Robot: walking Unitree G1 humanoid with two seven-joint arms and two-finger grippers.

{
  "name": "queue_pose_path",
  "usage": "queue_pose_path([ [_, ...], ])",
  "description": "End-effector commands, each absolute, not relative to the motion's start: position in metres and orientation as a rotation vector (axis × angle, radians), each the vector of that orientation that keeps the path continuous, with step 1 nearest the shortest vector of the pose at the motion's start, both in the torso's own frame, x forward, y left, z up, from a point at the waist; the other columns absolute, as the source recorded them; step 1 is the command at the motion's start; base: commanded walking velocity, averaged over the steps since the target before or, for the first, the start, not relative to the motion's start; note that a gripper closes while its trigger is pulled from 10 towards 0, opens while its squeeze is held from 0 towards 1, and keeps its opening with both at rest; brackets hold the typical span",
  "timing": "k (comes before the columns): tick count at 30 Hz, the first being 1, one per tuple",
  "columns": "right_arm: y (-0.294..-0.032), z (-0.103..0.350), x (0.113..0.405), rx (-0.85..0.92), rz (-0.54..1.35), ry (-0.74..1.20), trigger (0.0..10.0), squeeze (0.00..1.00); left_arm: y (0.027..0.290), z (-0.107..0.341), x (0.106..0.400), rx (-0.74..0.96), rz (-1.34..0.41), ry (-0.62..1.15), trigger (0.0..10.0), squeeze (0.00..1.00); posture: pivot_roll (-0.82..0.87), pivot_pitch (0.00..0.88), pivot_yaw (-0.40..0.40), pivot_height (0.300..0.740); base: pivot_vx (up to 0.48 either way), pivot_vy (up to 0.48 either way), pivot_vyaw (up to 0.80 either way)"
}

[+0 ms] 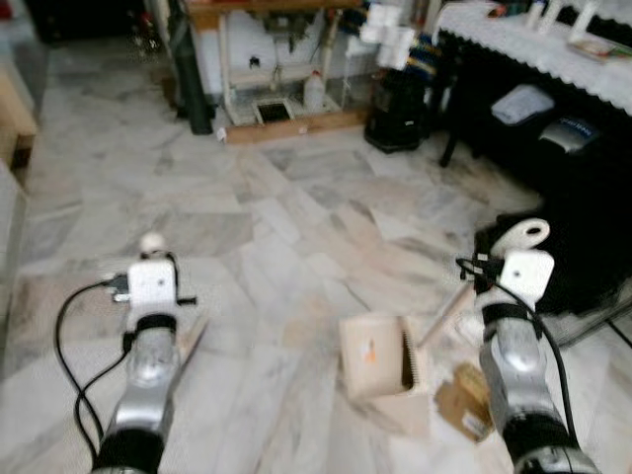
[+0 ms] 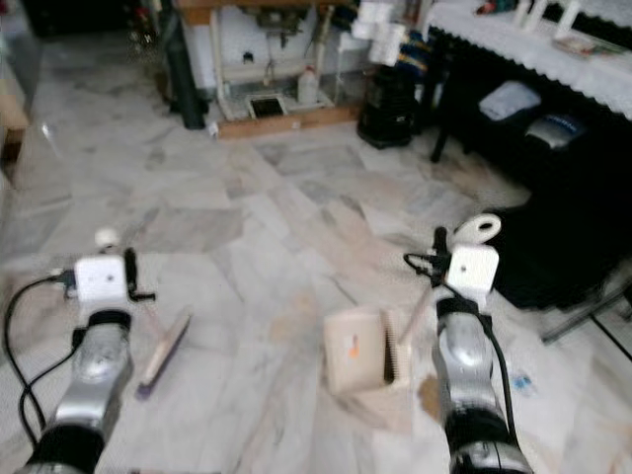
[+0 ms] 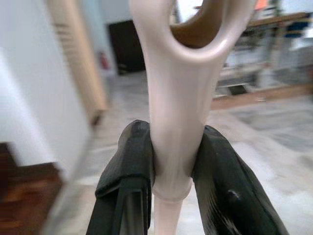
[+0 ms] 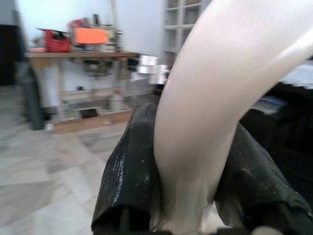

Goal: Sweep floor

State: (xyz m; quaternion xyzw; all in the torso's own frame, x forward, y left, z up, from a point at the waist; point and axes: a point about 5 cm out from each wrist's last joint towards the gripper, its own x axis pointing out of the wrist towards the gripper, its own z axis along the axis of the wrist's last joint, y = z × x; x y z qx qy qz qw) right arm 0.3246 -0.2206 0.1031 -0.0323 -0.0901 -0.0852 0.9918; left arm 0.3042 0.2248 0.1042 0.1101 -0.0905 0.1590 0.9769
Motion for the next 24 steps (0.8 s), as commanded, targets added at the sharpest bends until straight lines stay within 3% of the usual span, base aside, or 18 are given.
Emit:
queue_pose_path([
  [1, -0.218, 0.108, 0.328, -0.068, -0.163, -0.207, 10.0, 0.0, 0.231, 0.114, 0.3, 0.24, 0.336, -0.241, 10.0, 0.0, 0.08, 0.0, -0.073, 0.74, 0.0, 0.0, 0.8],
  [10, -0.182, 0.099, 0.331, -0.013, -0.059, -0.176, 10.0, 0.0, 0.261, 0.121, 0.273, 0.279, 0.462, -0.265, 10.0, 0.0, 0.24, 0.0, -0.122, 0.74, 0.0, 0.0, 0.8],
  [24, -0.186, 0.097, 0.341, 0.141, -0.091, -0.126, 10.0, 0.0, 0.272, 0.128, 0.235, 0.312, 0.569, -0.264, 10.0, 0.0, 0.39, 0.0, -0.168, 0.74, 0.0, 0.0, 0.8],
])
